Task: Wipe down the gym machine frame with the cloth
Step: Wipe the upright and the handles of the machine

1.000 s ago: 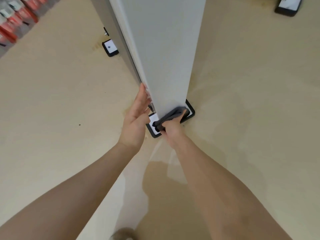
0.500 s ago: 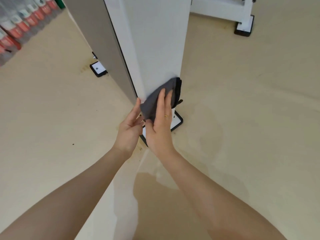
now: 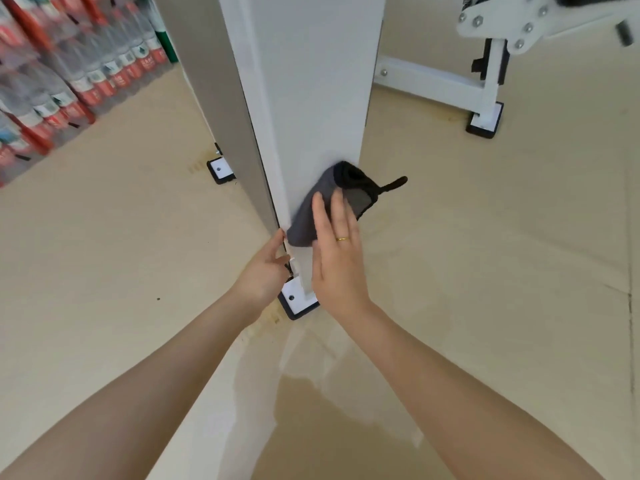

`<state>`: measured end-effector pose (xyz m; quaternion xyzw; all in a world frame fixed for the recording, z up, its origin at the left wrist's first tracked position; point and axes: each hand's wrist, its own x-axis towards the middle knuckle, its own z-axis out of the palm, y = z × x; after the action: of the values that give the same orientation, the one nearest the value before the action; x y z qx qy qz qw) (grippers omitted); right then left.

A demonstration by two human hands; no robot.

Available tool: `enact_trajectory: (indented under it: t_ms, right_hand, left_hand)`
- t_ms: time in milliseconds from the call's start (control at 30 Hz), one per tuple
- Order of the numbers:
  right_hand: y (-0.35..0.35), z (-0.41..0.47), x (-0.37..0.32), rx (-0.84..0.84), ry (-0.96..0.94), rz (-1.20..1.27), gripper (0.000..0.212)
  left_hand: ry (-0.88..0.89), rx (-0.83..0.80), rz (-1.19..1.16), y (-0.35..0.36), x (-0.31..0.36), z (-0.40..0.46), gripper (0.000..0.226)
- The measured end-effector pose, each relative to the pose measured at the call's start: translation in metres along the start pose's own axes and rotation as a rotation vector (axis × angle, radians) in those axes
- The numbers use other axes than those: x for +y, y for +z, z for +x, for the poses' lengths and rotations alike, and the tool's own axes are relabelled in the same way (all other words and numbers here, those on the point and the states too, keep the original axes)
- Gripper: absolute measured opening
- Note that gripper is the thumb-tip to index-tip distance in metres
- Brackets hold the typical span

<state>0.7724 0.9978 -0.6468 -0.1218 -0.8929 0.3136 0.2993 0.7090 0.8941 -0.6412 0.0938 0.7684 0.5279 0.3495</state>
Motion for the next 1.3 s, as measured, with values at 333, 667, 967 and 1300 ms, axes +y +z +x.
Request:
enact_trajectory:
  t_ms: [333,667,967,1300]
  right_hand:
    - [-0.094,0.077,0.042,-0.006,-1.063,-0.777,0.050]
    - [-0.113,0.139,-0.048,0.274,-1.060,-0.493,0.055]
    - [-0.110,0.143,-0.007,0.292,-1.266,-0.718,0.055]
    - [-0.168,0.207,-0.078,0.414,-1.330,-0.566,0.044]
  left_hand:
    - [-0.016,0.212,-0.388,0.015,0.080,-0.052,0.085]
    - [0.430,0.377,-0.337,0.015,0.151,-0.098,0.089]
    - [0.395,0.430,-0.368,0.012,0.159,-0.124,0.076]
    - [0.481,0.481,-0.262,-0.003,0.222,-0.141,0.059]
